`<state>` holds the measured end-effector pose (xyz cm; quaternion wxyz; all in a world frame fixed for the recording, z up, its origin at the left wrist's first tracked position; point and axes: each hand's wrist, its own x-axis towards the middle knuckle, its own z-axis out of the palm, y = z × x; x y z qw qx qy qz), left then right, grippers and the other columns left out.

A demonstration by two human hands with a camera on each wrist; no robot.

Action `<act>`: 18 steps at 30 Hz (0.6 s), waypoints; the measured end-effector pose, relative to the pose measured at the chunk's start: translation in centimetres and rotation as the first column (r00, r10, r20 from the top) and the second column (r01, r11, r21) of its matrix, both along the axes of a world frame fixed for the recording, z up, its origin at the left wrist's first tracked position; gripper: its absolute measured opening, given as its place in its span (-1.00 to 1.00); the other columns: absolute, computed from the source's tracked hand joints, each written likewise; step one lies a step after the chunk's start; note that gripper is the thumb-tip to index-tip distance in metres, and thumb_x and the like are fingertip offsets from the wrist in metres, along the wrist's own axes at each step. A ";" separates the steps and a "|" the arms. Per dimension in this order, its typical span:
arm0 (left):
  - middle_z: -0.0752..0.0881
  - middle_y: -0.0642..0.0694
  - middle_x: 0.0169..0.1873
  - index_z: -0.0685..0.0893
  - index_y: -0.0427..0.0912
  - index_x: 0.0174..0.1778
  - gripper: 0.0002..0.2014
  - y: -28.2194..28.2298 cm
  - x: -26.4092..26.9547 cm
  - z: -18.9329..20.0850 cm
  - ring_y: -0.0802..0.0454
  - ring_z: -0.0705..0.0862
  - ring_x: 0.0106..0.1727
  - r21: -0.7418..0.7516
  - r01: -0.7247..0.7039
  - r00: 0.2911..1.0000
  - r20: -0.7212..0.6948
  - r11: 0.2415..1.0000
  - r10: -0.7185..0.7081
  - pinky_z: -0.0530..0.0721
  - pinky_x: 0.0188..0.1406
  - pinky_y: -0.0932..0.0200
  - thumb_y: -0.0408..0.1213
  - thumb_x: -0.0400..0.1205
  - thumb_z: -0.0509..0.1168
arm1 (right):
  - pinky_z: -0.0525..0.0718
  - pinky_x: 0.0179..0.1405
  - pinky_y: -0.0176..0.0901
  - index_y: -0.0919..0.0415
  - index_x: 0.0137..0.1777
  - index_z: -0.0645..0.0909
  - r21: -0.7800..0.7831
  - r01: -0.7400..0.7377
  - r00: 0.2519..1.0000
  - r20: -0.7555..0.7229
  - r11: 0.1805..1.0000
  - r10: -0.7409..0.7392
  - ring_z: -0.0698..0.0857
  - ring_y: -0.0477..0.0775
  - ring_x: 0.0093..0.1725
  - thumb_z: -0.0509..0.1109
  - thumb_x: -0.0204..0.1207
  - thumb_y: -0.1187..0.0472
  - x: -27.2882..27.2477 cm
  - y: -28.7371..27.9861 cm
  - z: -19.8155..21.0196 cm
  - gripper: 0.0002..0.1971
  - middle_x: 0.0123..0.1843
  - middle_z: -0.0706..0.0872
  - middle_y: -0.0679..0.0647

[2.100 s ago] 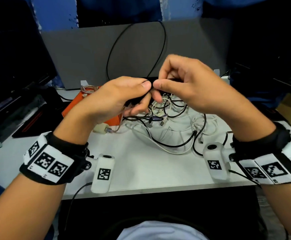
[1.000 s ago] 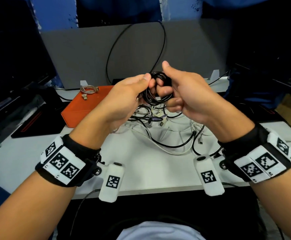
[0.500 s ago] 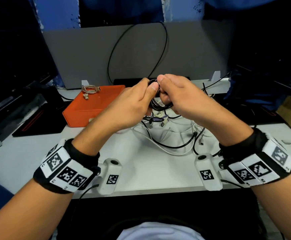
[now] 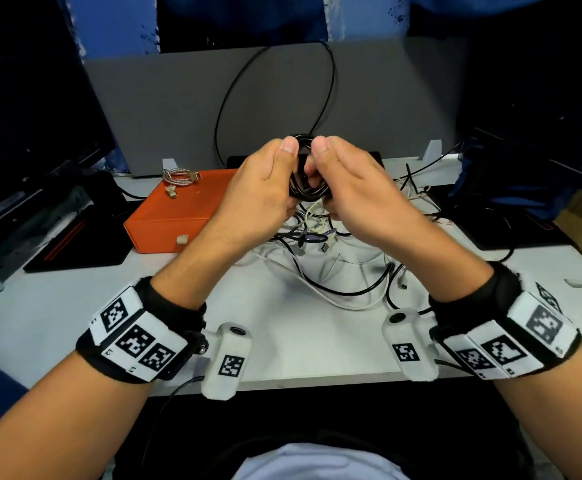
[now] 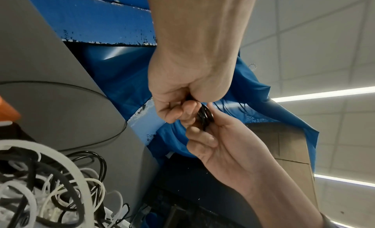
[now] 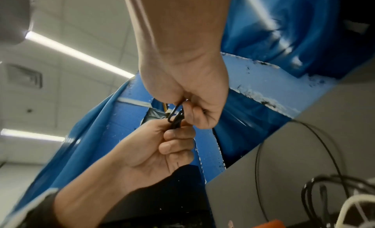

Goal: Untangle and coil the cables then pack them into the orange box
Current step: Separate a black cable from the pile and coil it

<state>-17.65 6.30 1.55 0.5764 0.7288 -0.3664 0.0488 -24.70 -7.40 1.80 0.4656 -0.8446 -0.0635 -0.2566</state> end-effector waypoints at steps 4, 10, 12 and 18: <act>0.53 -0.21 -0.29 0.50 -0.13 -0.14 -0.63 -0.3 -0.3 -0.3 0.04 0.45 -0.48 -0.014 0.014 0.996 -0.090 1.000 -0.015 0.40 -0.51 0.15 -0.02 0.87 0.01 | 0.67 -0.12 0.21 0.16 -0.07 0.46 -0.240 0.102 0.993 -0.026 0.965 -0.112 0.66 0.02 -0.23 0.02 0.86 -0.09 -0.2 -0.1 0.2 -0.60 -0.25 0.61 -0.02; 0.64 -0.07 -0.50 0.64 -0.30 -0.01 -0.56 1.0 -0.1 1.2 0.01 0.47 -0.54 0.271 0.064 0.997 -0.067 0.960 -0.048 0.45 -0.44 0.15 -0.03 0.88 0.03 | 0.36 -0.19 0.01 -0.03 -0.27 0.29 -0.372 0.206 0.975 -0.005 0.905 -0.224 0.52 -0.12 -0.29 0.01 0.87 -0.06 0.1 -1.1 0.3 -0.59 -0.35 0.51 -0.09; 0.71 -0.05 -0.46 0.64 -0.28 0.01 -0.65 2.1 0.6 1.9 0.01 0.51 -0.52 0.343 0.054 0.998 -0.047 0.938 -0.040 0.48 -0.31 0.07 -0.10 0.87 0.10 | 0.31 -0.23 0.03 0.01 -0.25 0.27 -0.403 0.225 0.967 -0.019 0.887 -0.254 0.49 -0.07 -0.31 -0.01 0.87 -0.07 -0.1 -1.3 0.5 -0.59 -0.36 0.50 -0.07; 0.73 -0.14 -0.21 0.70 -0.22 0.01 -0.90 4.2 1.5 3.2 -0.12 0.61 -0.18 0.300 0.168 0.980 -0.153 0.939 -0.126 0.59 -0.18 0.08 -0.26 0.75 0.35 | 0.31 -0.35 0.11 0.14 -0.11 0.32 -0.496 0.211 0.966 -0.028 0.842 -0.259 0.51 0.06 -0.32 -0.03 0.87 -0.08 -0.8 -1.0 0.8 -0.61 -0.35 0.54 0.06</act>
